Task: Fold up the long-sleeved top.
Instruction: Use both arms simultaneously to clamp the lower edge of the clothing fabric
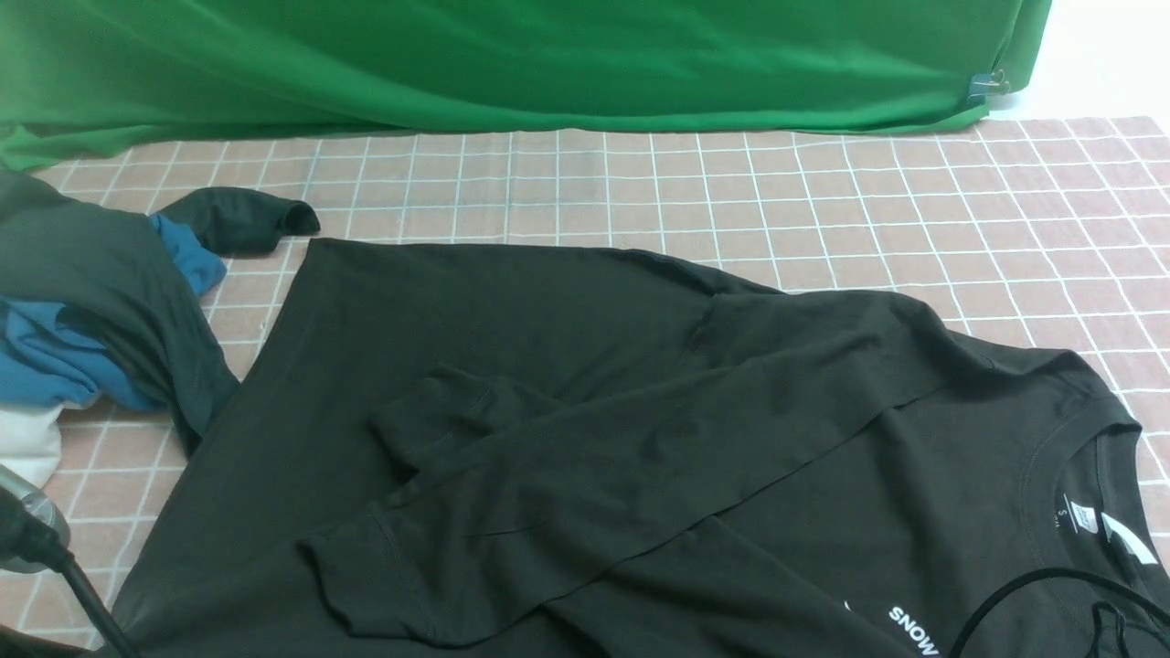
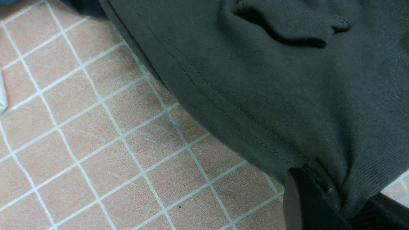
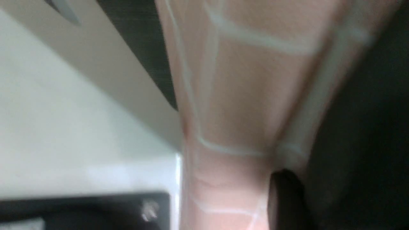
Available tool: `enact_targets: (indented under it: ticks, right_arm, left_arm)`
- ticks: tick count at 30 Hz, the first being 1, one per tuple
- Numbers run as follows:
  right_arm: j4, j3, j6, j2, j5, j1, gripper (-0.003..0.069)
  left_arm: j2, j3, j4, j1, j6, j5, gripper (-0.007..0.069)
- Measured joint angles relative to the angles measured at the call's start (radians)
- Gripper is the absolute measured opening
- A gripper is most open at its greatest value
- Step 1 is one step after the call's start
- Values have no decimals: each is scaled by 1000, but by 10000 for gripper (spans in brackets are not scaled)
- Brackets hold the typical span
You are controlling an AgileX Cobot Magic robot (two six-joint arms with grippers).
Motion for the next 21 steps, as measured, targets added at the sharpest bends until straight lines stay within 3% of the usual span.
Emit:
enact_targets:
  ticks: [7, 12, 21]
  right_arm:
    - [7, -24, 19, 2, 41, 0, 207]
    - [49, -25, 19, 2, 57, 0, 55]
    - [62, -98, 213, -70, 116, -37, 46]
  left_arm:
    - [0, 0, 0, 0, 19, 0, 50]
    - [0, 0, 16, 0, 23, 9, 50]
    - [7, -15, 53, 0, -15, -9, 50]
